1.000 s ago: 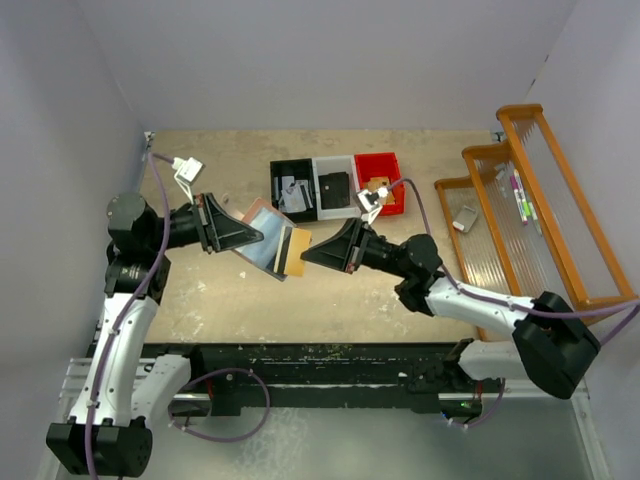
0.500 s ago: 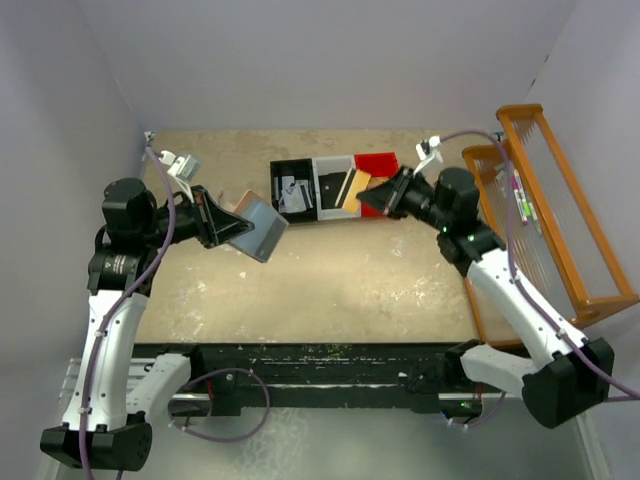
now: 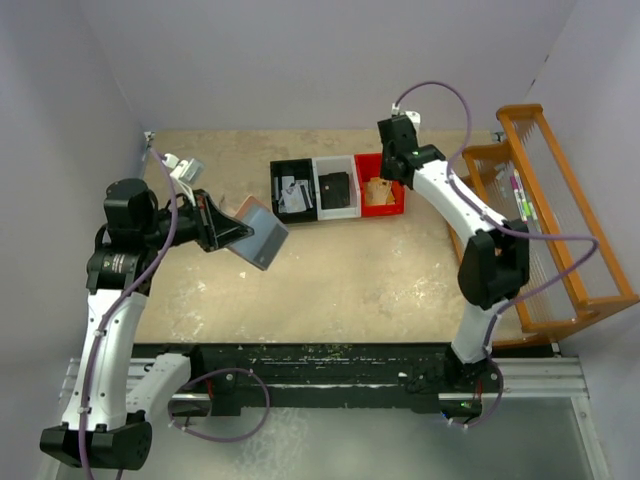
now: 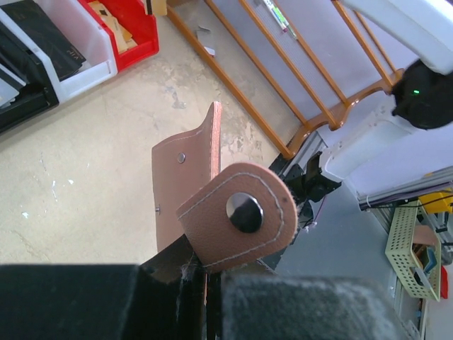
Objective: Take the credit cards out of the card holder
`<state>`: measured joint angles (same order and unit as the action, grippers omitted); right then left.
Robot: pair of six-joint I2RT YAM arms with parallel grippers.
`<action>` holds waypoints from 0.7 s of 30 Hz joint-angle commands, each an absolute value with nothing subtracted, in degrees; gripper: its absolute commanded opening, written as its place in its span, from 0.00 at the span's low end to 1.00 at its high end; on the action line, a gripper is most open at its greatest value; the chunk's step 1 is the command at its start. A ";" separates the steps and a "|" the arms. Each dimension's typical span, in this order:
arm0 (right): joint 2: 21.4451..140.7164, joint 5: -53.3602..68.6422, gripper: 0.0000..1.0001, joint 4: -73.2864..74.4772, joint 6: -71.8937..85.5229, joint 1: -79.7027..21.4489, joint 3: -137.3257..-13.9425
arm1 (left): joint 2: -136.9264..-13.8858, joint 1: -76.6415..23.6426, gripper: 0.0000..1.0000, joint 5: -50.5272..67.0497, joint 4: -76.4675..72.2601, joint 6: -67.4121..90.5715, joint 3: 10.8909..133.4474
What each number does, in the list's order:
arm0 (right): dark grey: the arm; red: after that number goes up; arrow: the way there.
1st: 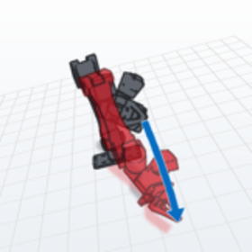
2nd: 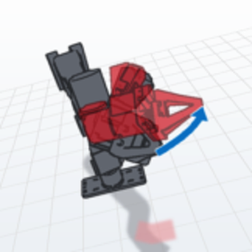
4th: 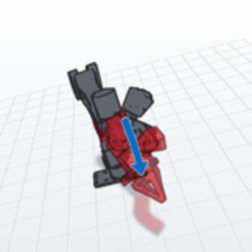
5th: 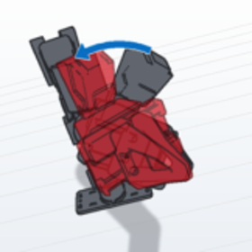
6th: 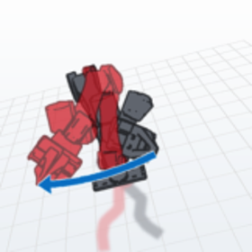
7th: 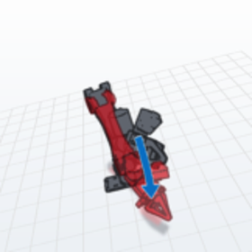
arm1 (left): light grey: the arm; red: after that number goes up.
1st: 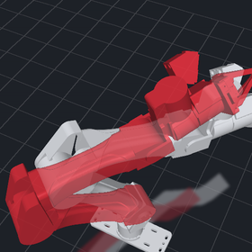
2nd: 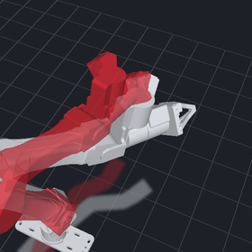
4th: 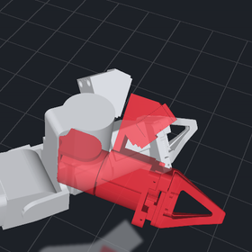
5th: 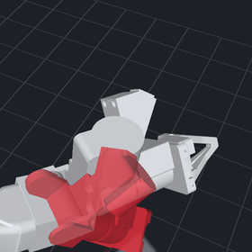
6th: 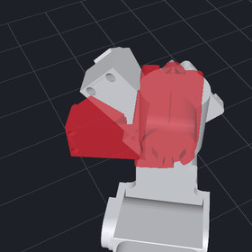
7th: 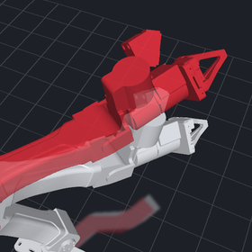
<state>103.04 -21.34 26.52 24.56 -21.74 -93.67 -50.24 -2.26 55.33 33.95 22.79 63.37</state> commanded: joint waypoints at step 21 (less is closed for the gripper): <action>130.05 -44.80 0.02 36.07 14.10 -28.09 -115.76 | -47.28 -1.97 0.00 62.64 32.00 23.61 69.39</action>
